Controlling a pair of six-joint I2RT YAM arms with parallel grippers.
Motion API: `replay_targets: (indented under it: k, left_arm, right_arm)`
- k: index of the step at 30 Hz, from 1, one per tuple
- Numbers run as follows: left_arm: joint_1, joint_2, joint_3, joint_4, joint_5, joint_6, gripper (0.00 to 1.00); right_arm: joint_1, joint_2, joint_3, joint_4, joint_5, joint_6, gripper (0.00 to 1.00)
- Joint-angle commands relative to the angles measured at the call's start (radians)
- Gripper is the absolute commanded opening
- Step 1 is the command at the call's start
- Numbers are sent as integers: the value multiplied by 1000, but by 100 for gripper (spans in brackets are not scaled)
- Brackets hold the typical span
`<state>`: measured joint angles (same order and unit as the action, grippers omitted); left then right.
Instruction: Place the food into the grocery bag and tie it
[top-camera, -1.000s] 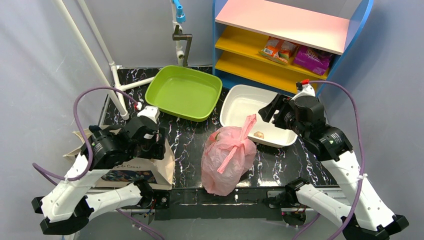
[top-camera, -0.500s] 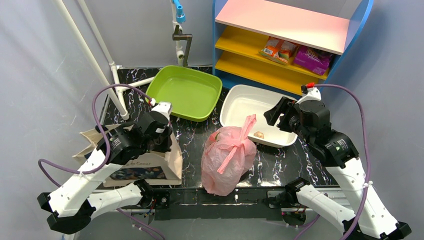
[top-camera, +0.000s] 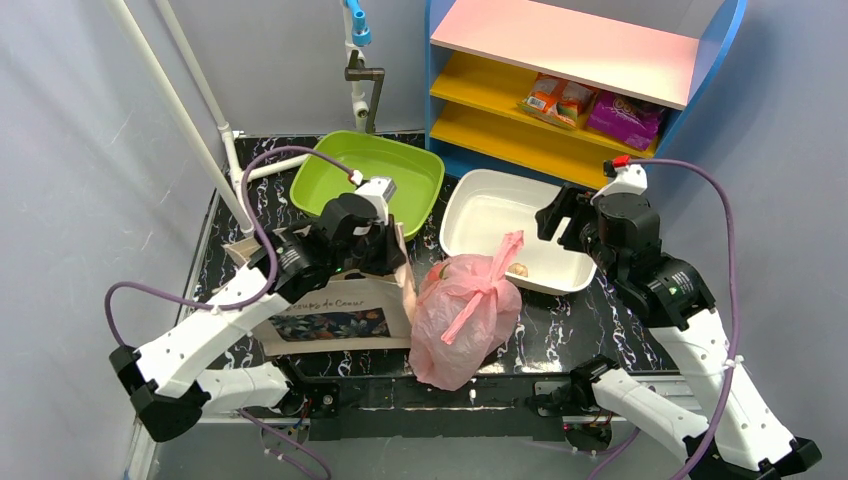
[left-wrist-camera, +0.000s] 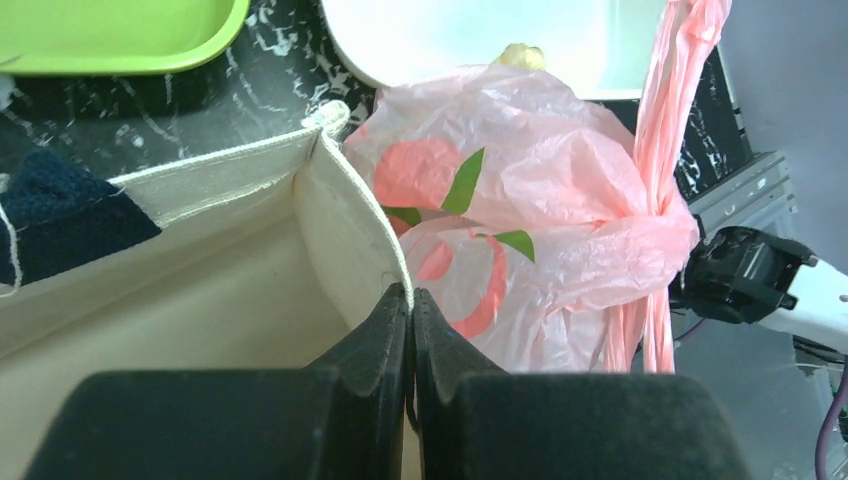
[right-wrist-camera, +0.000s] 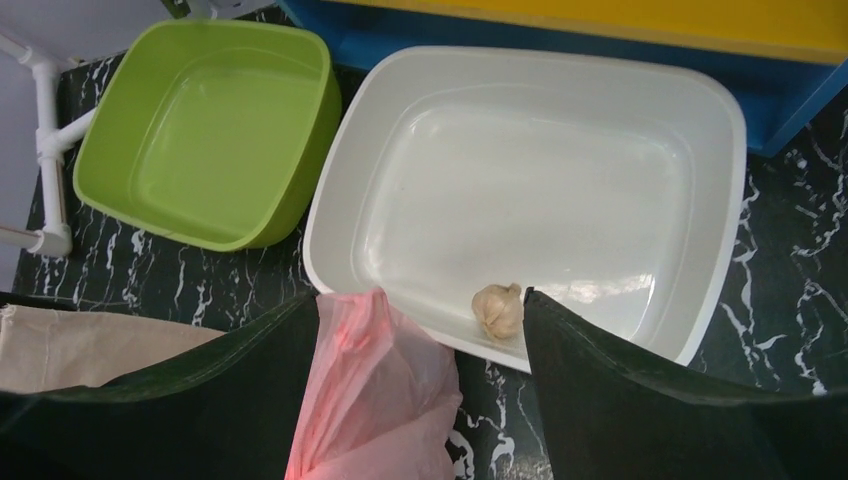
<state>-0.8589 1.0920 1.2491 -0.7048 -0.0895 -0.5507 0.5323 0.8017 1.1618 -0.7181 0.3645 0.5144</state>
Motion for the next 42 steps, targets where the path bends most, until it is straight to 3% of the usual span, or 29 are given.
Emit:
replay_targets:
  k: [1, 3, 8, 13, 16, 19, 22, 25, 28, 42]
  left_arm:
    - [4, 64, 63, 162, 52, -4, 0]
    - [4, 123, 111, 143, 69, 1, 5]
    - [4, 139, 151, 106, 120, 3, 54]
    - [3, 101, 211, -5, 63, 40, 78]
    - [5, 92, 300, -116, -1, 85, 98]
    - [33, 114, 441, -317, -110, 111, 98]
    - [163, 133, 538, -497, -113, 115, 98]
    - [280, 72, 537, -526, -75, 167, 98]
    - [326, 40, 525, -555, -103, 208, 98]
    - [342, -117, 448, -652, -68, 149, 98]
  right_arm:
    - [1, 35, 90, 111, 105, -84, 83]
    - [0, 65, 123, 127, 127, -91, 85]
    - [-17, 149, 208, 163, 149, -99, 87]
    - [-59, 235, 301, 195, 120, -91, 88]
    - [-92, 294, 374, 169, 106, -80, 88]
    - [-142, 346, 419, 149, 70, -42, 88]
    - [-194, 396, 454, 137, 29, 2, 88]
    - [-227, 441, 481, 136, 3, 15, 88]
    - [-262, 477, 494, 131, -22, 46, 88]
    - [-374, 651, 528, 200, -79, 122, 82]
